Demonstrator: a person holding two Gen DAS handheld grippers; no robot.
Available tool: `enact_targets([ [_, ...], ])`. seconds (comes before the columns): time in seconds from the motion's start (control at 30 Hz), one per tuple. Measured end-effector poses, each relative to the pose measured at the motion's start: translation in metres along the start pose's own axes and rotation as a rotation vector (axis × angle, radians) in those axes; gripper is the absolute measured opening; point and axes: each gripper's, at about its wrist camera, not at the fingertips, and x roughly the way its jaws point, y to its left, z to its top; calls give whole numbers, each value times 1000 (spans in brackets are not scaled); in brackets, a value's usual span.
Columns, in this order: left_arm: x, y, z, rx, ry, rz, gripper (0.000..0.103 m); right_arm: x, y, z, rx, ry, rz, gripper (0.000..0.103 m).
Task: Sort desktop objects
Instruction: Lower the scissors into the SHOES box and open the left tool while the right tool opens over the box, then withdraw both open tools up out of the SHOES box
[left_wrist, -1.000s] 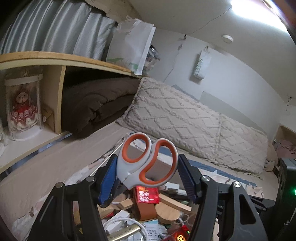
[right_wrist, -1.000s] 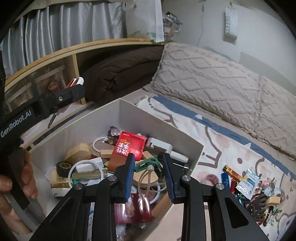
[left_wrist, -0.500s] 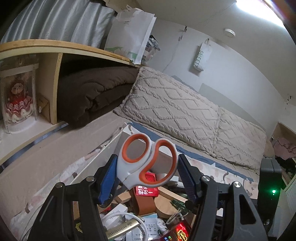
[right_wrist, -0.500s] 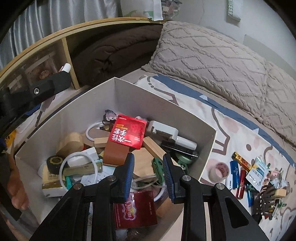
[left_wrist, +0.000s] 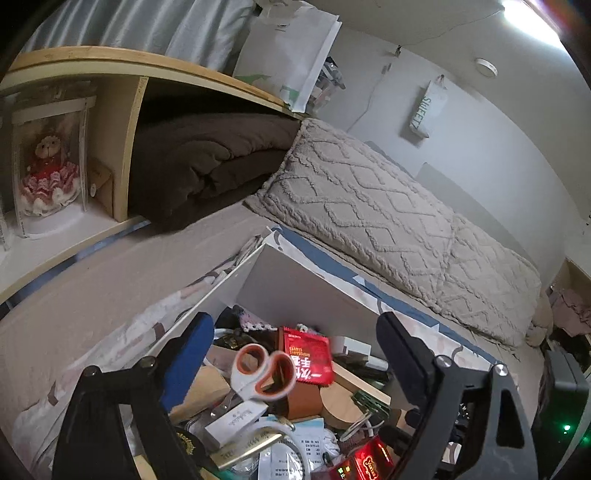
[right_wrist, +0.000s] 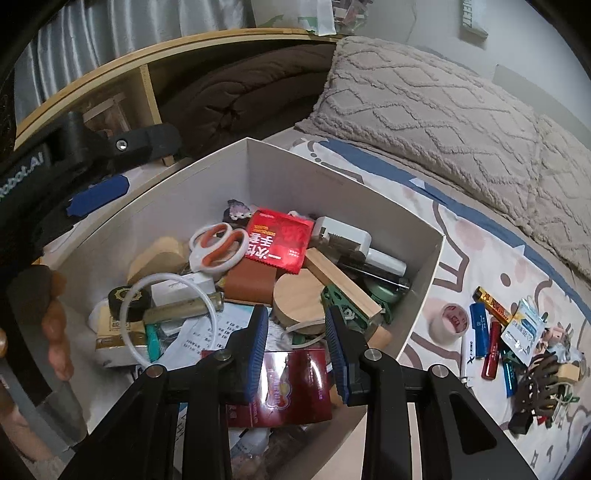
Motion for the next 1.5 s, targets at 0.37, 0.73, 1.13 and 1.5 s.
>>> enact_targets([
  [0.37,-1,-6,-2,39,12,29,90,-4,3,-1,3,-6,11,32],
  [0.73,0,-9,-10,101,37,99,90,-10,0,-5,22,-19,7,32],
  [1.13,-14,-18,-15,140,25,121,93,-30,1,-8,4,-102,-85,103],
  [1.5,-24,-25,-18,173,-6,125,103,-26,-12,-15,19,-118,-128,103],
])
